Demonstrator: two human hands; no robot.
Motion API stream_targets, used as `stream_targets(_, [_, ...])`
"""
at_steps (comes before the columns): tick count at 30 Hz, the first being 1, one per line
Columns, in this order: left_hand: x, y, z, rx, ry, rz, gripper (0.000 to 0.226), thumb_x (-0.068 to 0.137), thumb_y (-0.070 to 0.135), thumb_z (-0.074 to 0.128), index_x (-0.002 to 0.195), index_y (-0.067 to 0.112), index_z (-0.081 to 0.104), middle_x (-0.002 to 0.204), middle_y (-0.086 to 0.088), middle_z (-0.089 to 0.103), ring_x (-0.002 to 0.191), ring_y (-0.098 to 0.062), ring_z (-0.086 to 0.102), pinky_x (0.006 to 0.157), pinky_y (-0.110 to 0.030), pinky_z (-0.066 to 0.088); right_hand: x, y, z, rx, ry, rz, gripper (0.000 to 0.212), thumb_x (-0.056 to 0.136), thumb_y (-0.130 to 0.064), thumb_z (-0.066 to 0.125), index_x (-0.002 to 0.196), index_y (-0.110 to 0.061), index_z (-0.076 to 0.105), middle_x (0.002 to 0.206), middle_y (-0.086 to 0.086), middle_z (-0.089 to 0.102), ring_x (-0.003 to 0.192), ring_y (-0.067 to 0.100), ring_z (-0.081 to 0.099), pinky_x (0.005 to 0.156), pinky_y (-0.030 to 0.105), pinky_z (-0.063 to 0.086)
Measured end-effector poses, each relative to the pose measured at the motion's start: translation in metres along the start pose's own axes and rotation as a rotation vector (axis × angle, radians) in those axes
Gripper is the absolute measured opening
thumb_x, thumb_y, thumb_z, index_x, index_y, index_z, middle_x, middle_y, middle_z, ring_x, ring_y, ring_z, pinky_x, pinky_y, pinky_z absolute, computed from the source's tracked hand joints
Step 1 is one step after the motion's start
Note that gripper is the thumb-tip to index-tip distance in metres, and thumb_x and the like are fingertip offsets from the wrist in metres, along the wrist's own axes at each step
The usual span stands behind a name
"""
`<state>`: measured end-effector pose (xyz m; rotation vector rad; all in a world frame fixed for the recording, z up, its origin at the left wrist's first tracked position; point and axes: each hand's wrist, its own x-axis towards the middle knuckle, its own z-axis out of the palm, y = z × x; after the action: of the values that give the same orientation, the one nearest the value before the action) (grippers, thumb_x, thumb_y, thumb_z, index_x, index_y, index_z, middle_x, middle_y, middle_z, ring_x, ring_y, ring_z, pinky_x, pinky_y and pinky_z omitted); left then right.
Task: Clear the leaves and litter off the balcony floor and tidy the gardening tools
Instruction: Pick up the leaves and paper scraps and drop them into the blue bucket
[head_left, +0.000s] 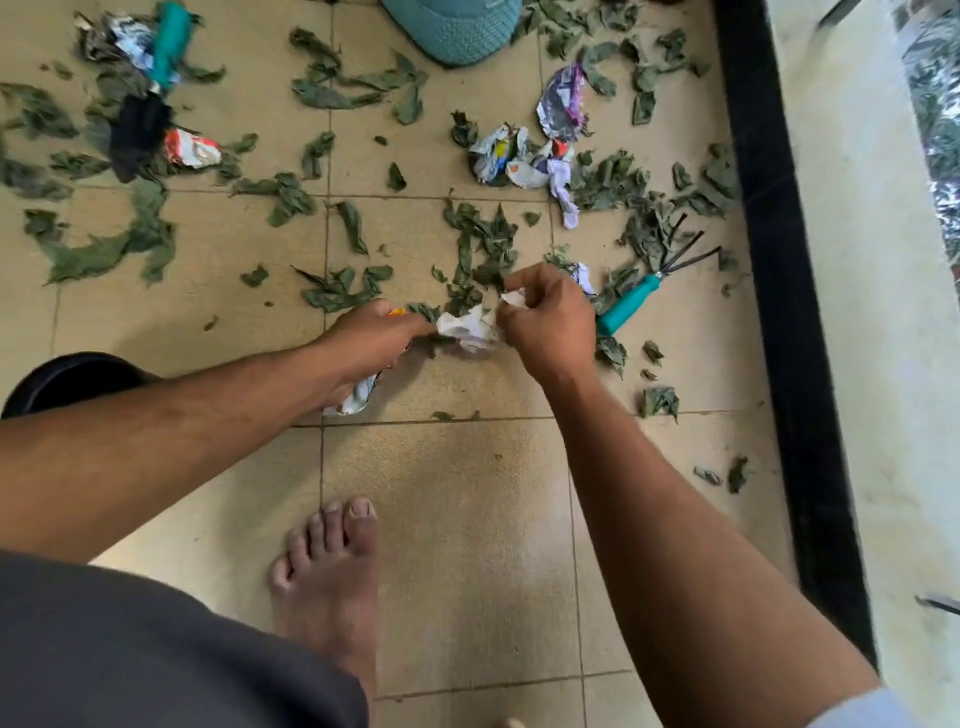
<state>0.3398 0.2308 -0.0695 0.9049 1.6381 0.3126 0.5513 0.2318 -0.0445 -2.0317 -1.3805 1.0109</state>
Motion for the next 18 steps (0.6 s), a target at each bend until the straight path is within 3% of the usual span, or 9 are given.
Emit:
stream_targets(6, [-0.005,0.020,-0.012,-0.094,0.077,-0.073,0.037,0.094,0.048,0.067,0.114,0.019,0.061,0.096,-0.007,0.063,0.083,-0.023,0.056,0.073,-0.036,0.044,-0.064,0.023,0.039,-0.463,-0.608,0.275,0.010,0.092,-0.021,0.075,0.088,-0.013,0.071,0.076,0.003,0.074,0.062,0.017,0.076,0.066,0.037,0.067])
stream_targets(11, [-0.059,0.044,-0.002,-0.065,0.182,0.008,0.032,0.104,0.014,0.051,0.115,-0.014,0.063,0.088,0.011,0.067,0.082,-0.005,0.055,0.059,0.013,0.021,-0.059,0.028,0.087,-0.391,-0.312,0.093,0.007,0.084,-0.009,0.071,0.084,-0.016,0.071,0.082,0.004,0.071,0.066,0.016,0.069,0.064,0.031,0.063])
stream_targets(12, [-0.068,0.051,-0.007,-0.121,0.186,-0.029,0.037,0.105,0.012,0.050,0.124,-0.019,0.057,0.072,0.005,0.064,0.075,-0.010,0.049,0.051,0.011,0.016,-0.049,0.023,0.093,-0.309,-0.229,0.063,0.013,0.084,-0.007,0.072,0.088,-0.020,0.071,0.090,0.003,0.071,0.069,0.014,0.067,0.065,0.029,0.061])
stream_targets(13, [-0.089,0.049,-0.004,0.081,0.194,-0.007,0.036,0.108,0.013,0.049,0.127,-0.017,0.053,0.065,-0.004,0.052,0.067,-0.017,0.038,0.030,-0.022,0.006,-0.038,0.016,0.095,-0.223,-0.149,0.036,0.019,0.084,-0.007,0.073,0.094,-0.023,0.071,0.098,0.001,0.070,0.073,0.011,0.066,0.066,0.028,0.060])
stream_targets(14, [-0.090,0.050,-0.004,0.049,0.105,-0.060,0.030,0.109,0.015,0.049,0.115,-0.014,0.051,0.065,-0.009,0.040,0.064,-0.019,0.030,0.072,-0.045,0.024,-0.028,0.009,0.096,-0.143,-0.080,0.011,0.024,0.084,-0.008,0.074,0.098,-0.026,0.070,0.103,-0.002,0.069,0.076,0.010,0.066,0.067,0.027,0.061])
stream_targets(15, [-0.071,0.041,-0.009,-0.061,0.128,-0.082,0.031,0.110,0.019,0.049,0.099,-0.010,0.049,0.069,-0.010,0.039,0.064,-0.021,0.030,0.042,-0.027,0.024,-0.018,0.001,0.092,-0.077,-0.034,-0.002,0.026,0.085,-0.010,0.076,0.102,-0.028,0.069,0.105,-0.004,0.069,0.077,0.008,0.067,0.066,0.027,0.062])
stream_targets(16, [-0.051,0.042,-0.020,-0.096,0.120,-0.089,0.038,0.111,0.026,0.050,0.089,-0.005,0.047,0.074,-0.015,0.046,0.068,-0.024,0.037,0.043,-0.006,0.012,-0.009,-0.007,0.085,-0.005,-0.017,0.014,0.025,0.087,-0.012,0.078,0.104,-0.029,0.069,0.106,-0.006,0.069,0.077,0.006,0.068,0.064,0.025,0.062])
stream_targets(17, [-0.040,0.017,-0.018,-0.086,0.135,-0.125,0.043,0.110,0.038,0.052,0.090,0.000,0.050,0.091,-0.021,0.059,0.079,-0.028,0.050,0.076,0.012,-0.003,-0.002,-0.015,0.075,0.071,-0.018,0.050,0.024,0.088,-0.015,0.080,0.104,-0.029,0.070,0.105,-0.008,0.071,0.073,0.004,0.069,0.062,0.023,0.062])
stream_targets(18, [-0.033,0.018,-0.021,-0.081,0.069,-0.105,0.049,0.106,0.053,0.053,0.101,0.004,0.058,0.118,-0.016,0.067,0.100,-0.029,0.060,0.120,-0.008,0.011,0.003,-0.021,0.064,0.139,-0.021,0.081,0.022,0.088,-0.016,0.081,0.103,-0.029,0.071,0.101,-0.010,0.073,0.069,0.003,0.071,0.059,0.024,0.062])
